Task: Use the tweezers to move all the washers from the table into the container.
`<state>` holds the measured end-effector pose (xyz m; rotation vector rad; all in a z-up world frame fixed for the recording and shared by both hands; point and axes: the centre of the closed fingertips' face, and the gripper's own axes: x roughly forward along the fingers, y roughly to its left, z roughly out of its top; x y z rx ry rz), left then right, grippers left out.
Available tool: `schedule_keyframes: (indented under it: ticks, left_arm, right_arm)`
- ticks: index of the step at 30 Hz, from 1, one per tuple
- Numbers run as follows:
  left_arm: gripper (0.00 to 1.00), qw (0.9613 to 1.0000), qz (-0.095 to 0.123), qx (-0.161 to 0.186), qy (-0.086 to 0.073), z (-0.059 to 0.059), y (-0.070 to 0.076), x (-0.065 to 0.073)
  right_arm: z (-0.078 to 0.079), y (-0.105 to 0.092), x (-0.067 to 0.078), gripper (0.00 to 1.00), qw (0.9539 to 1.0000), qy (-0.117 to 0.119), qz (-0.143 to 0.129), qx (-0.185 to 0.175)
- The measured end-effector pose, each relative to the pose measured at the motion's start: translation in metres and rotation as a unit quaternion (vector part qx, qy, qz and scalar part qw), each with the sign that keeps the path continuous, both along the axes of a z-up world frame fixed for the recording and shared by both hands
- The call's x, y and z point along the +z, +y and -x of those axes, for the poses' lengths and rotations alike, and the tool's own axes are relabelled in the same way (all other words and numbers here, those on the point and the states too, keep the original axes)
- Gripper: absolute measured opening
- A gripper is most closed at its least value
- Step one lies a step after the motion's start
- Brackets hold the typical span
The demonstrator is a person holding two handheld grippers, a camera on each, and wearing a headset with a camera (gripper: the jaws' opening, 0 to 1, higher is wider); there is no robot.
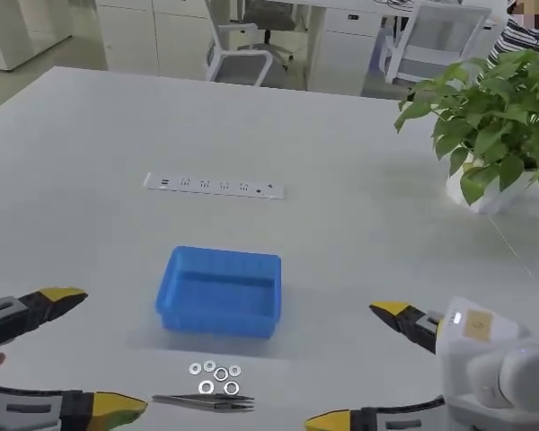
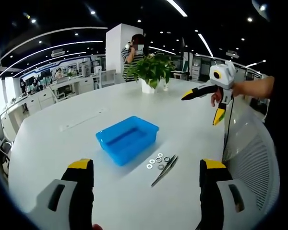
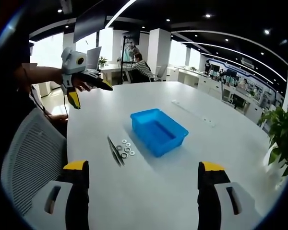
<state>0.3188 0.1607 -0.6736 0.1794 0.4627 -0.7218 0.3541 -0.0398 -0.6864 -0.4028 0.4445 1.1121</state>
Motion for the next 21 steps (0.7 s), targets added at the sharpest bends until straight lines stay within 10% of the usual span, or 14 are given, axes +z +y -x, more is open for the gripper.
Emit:
schedule_keyframes:
  ticks: [21]
  left_arm:
    - [0.84, 0.9953, -0.059, -0.063, 0.044, -0.005, -0.002, -0.033]
  right_arm:
    - [-0.006, 0.029, -0.019, 0.81, 0.9939, 0.004, 0.044, 0.102]
